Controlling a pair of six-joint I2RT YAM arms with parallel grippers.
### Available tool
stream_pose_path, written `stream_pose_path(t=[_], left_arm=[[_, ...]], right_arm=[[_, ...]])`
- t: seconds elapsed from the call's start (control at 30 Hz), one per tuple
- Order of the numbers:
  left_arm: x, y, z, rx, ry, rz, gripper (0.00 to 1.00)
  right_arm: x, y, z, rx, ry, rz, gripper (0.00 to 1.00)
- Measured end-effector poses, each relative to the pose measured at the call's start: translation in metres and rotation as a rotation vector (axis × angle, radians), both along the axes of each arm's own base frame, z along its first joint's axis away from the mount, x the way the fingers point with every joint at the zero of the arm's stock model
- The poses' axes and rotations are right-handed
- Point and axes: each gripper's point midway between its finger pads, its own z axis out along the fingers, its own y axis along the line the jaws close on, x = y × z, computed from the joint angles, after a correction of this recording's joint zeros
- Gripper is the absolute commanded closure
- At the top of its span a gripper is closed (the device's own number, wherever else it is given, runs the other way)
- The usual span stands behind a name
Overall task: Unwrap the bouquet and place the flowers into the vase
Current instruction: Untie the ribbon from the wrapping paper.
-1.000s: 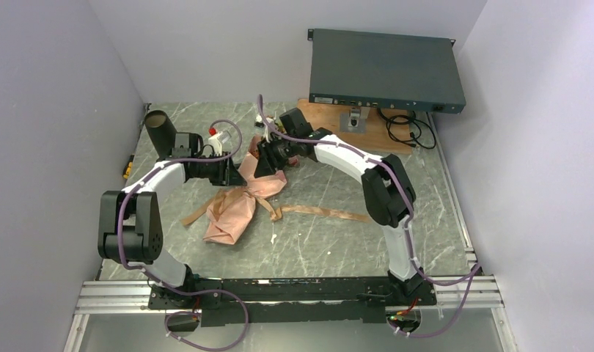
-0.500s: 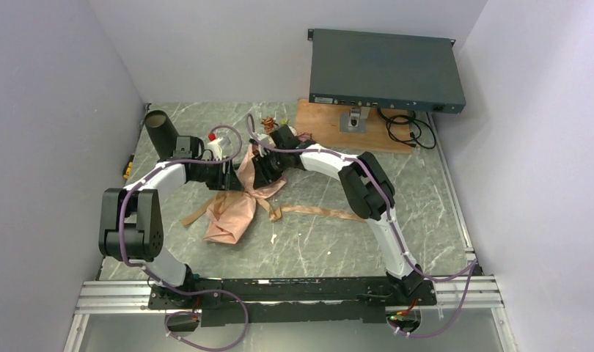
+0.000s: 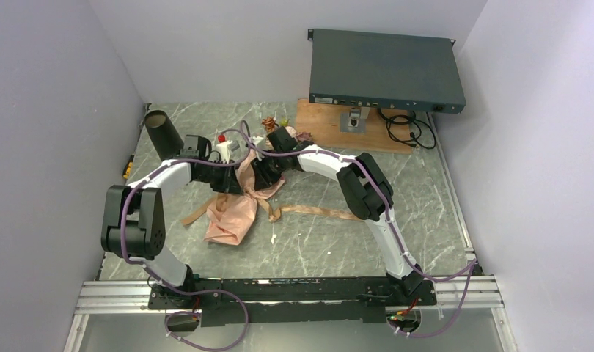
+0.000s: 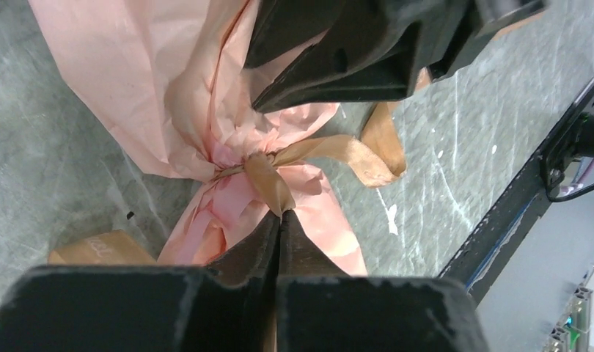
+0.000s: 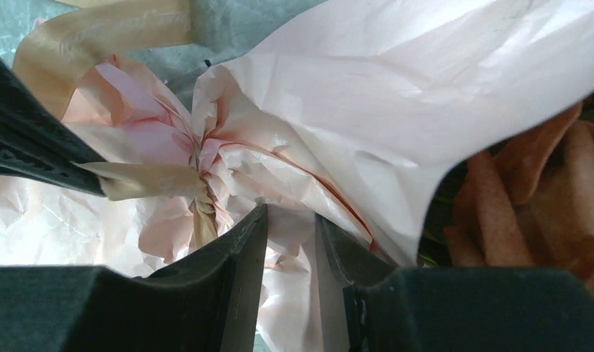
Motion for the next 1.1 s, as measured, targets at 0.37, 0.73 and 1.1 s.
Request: stream_pose_path(t=[0.37, 0.73, 1.1], left_arm=[[0.015, -0.011, 0.042, -0.163, 0.022, 0.119, 1.0], [-0.005, -0.047, 0.049, -0.18, -0.013, -0.089, 1.0], [-0.017, -0.028, 0.027, -0.127, -0.035, -0.161, 1.0]], right_arm=[[0.0, -0.003, -0.004, -0.018, -0.044, 0.045, 0.66], [-0.001, -0.004, -0.004, -0.024, -0.054, 0.064, 0.66], [-0.023, -0.024, 0.007, -0.051, 0.056, 0.058, 0.63]])
